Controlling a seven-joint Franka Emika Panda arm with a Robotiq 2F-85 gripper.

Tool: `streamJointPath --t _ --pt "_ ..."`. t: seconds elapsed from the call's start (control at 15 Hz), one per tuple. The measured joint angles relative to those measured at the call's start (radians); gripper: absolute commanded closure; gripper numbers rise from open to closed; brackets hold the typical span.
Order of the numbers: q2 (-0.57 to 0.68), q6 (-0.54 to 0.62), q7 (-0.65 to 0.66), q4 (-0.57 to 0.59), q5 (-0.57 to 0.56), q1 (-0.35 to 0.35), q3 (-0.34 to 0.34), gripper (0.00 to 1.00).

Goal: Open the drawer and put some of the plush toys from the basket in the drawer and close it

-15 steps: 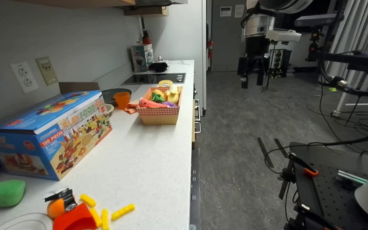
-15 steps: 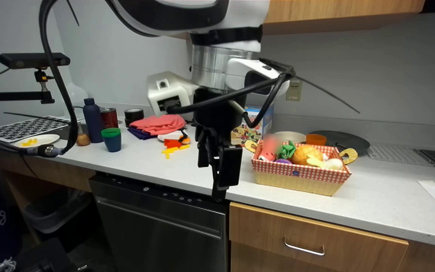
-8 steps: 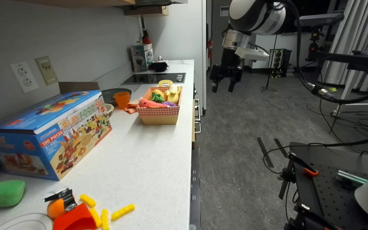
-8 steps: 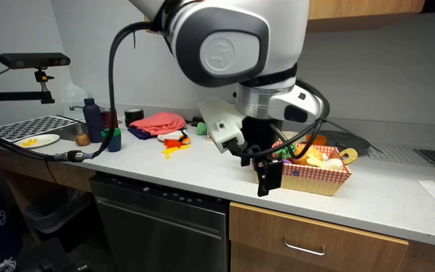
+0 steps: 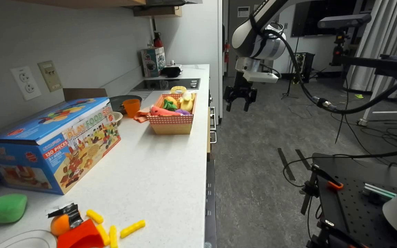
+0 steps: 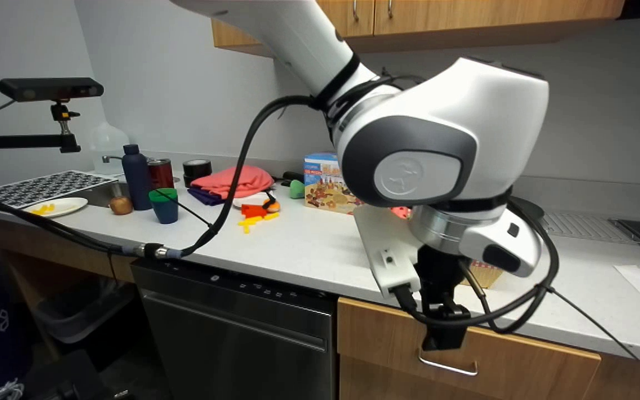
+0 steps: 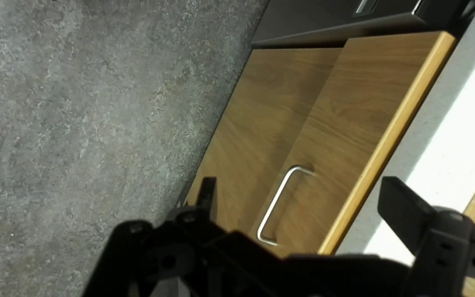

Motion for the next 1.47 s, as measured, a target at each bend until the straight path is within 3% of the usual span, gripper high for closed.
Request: streamJointPath --t 1.0,1.47 --pt "0.053 -0.003 -0.018 0.03 0.026 -0.031 0.008 0.0" --pt "0.183 -0.003 -0.046 0.09 0.034 -0.101 0.028 0.0"
